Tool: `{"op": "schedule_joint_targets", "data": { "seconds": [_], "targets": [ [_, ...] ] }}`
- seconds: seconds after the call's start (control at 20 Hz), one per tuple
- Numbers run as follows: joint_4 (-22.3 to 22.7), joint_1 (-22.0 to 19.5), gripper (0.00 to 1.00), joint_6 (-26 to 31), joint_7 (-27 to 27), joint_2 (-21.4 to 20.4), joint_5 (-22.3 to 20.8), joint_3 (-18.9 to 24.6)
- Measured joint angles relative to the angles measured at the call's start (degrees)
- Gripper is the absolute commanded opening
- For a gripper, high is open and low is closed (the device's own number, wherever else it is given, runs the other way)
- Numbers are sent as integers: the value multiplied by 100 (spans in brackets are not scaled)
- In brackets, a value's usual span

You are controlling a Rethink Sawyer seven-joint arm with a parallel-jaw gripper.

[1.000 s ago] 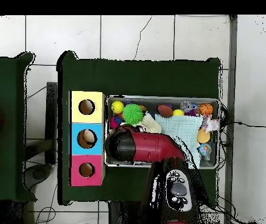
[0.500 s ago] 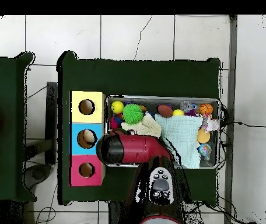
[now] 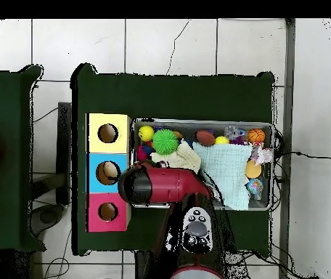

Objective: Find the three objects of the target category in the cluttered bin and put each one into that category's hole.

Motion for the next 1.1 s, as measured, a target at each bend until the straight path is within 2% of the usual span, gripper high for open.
{"op": "schedule_joint_targets", "data": {
  "seconds": [0.55, 0.85, 1.1],
  "targets": [
    [-192, 109, 100, -1, 0, 430, 1, -7],
    [-195, 108, 100, 51, 0, 497, 2, -7],
    [-196, 108, 100, 313, 0, 497, 7, -7]
  ]
}}
